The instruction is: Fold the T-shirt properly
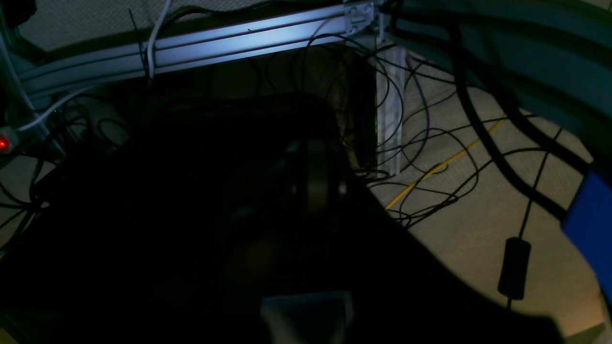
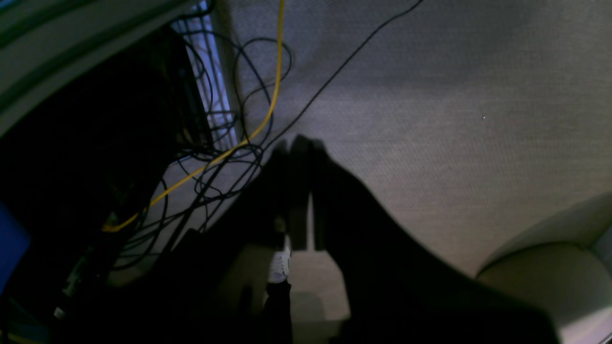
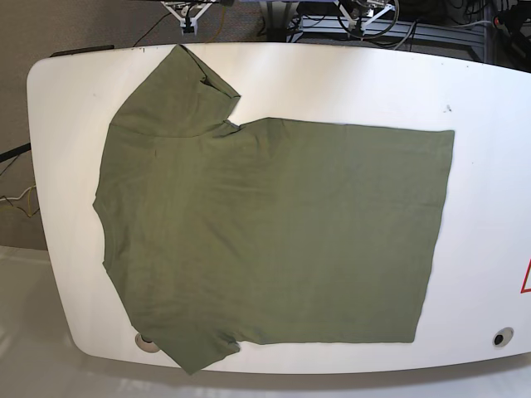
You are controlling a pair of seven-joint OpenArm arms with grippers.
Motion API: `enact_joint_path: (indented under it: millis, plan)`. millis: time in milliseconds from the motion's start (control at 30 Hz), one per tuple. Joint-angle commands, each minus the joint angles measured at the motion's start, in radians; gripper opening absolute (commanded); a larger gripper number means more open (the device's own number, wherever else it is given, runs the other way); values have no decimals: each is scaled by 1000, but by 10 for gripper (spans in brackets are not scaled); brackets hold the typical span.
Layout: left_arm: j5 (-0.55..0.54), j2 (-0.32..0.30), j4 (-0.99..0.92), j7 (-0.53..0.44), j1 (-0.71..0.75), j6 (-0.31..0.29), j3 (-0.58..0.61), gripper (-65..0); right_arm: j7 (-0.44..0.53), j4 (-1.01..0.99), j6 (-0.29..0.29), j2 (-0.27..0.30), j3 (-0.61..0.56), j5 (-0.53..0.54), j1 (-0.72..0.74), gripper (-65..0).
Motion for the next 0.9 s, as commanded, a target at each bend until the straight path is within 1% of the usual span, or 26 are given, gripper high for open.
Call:
enact_joint_path:
  millis: [0,233,633,700,867]
  plan:
    - [-4,-7,2,-15,14,4,1,-650,13,2,-3,8,-3,2,-11,-650]
    - [-4,-16,16,-24,40,4,0,-650,36,1,0,14,-2,5,-30,-650]
    - [-4,-27,46,-20,68,-2,-1,-650,9,29,3,39,-7,6,-55,-650]
    - [-6,-38,97,-16,101,-9,2,-648,6,71,11,62,-10,6,-86,-650]
    - [-8,-49,162,-17,138,-9,1,-648,2,118,18,77,-14,12,-116,-650]
